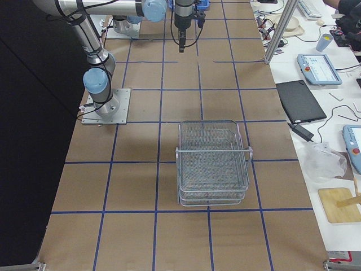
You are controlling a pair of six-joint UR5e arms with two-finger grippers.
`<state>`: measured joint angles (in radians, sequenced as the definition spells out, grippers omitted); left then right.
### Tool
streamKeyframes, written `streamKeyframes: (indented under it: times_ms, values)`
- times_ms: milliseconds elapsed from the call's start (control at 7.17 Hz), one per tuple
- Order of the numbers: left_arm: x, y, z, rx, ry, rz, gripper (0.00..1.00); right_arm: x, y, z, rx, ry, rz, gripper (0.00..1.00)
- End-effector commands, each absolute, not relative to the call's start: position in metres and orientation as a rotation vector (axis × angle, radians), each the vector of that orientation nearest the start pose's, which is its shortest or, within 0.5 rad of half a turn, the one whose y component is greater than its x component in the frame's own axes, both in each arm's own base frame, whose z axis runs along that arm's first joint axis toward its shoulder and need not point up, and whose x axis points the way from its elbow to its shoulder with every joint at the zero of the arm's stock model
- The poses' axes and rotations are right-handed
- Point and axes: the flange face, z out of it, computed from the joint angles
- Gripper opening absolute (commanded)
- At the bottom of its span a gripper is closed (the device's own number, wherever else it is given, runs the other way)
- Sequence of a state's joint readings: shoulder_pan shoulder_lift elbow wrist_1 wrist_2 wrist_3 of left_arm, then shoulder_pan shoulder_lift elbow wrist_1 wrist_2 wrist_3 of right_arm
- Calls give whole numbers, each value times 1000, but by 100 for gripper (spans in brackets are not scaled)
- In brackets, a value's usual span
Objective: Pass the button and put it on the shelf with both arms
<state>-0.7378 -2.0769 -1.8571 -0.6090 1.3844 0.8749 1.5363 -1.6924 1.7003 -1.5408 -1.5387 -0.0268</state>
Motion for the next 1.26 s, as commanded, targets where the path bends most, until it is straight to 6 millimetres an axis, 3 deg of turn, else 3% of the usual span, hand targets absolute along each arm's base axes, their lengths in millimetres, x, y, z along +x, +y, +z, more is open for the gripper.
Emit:
streamKeyframes:
  times_ms: [0,140,279,419,558,698,837,977,1116]
  values:
    - [338,-514,180,86,3104,-402,30,118,-443,481,32,3106,44,100]
    - [338,-514,182,86,3102,-406,26,118,-442,479,44,3106,48,100]
    - [338,-514,184,87,3100,-411,24,118,-443,483,161,3102,39,100]
    - [335,-514,195,97,3091,-416,23,118,-443,490,474,3068,19,100]
    - [313,-510,219,130,3088,-421,22,119,-448,487,687,3014,19,100]
    - [273,-503,258,190,3136,-374,21,132,-454,481,865,2831,103,100]
    - [214,-506,294,330,3156,-348,21,139,-457,478,994,2712,162,100]
    - [150,-511,315,501,3198,-348,21,143,-459,472,1157,2594,243,100]
    - [77,-516,323,713,3210,-312,21,145,-465,470,1245,2439,334,100]
